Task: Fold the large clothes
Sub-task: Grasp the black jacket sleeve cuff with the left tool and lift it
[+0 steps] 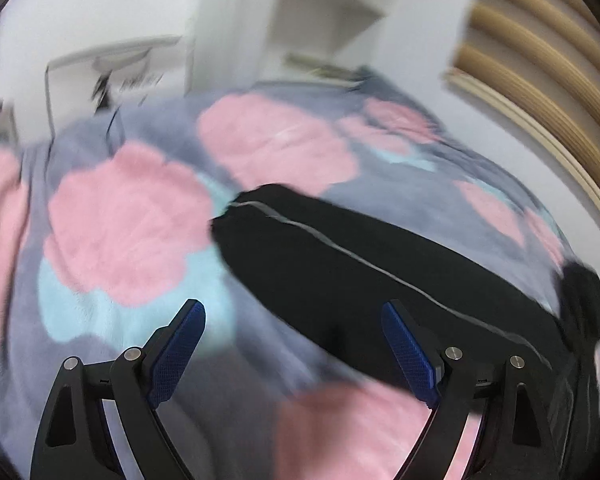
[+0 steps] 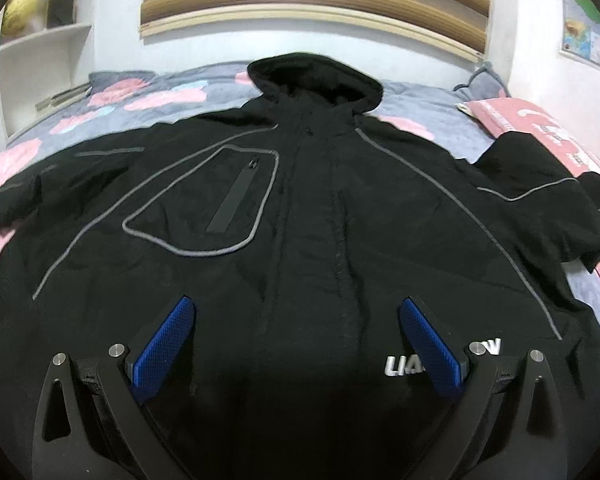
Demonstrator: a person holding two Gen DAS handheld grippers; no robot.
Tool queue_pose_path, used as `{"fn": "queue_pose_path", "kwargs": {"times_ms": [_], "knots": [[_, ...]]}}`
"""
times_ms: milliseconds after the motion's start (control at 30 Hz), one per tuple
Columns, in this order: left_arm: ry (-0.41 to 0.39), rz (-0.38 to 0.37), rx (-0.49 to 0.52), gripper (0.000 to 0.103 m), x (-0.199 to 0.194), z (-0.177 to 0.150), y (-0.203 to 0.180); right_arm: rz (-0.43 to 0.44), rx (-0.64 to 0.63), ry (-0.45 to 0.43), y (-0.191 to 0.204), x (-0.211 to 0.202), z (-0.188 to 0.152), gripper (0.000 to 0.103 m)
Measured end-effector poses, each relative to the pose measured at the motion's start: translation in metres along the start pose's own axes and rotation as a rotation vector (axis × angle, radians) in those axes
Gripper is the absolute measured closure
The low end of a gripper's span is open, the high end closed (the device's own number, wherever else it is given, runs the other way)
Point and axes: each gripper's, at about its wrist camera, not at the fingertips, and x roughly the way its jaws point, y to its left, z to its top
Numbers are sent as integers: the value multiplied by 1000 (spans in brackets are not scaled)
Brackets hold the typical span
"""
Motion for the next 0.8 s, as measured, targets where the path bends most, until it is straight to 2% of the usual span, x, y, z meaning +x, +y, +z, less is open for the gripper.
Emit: {"fn": "queue_pose_path", "kwargs": {"times_ms": [167, 233, 333, 467, 500, 533, 633, 800], "knots": [[91, -77, -130, 12, 64, 9, 28, -2, -17, 5, 4, 2, -2, 0], [116, -96, -137, 13, 78, 3, 27, 2, -13, 9, 3, 4, -2, 0], [89, -105, -102, 15, 82, 2, 17, 3, -13, 10, 3, 5, -1, 0], [76, -96, -57, 38, 89, 4, 7, 6, -10, 9, 2, 5, -2, 0], [72, -98, -57, 51, 91, 8, 7, 8, -9, 9, 1, 5, -2, 0], [61, -107, -56, 69, 89, 8, 8, 12, -6, 9, 1, 6, -2, 0], [8, -126, -34, 79, 75, 10, 6, 20, 2, 6, -1, 6, -2, 0], [-123, -174, 67, 83, 21, 11, -17, 27, 11, 0, -3, 6, -3, 0]]}}
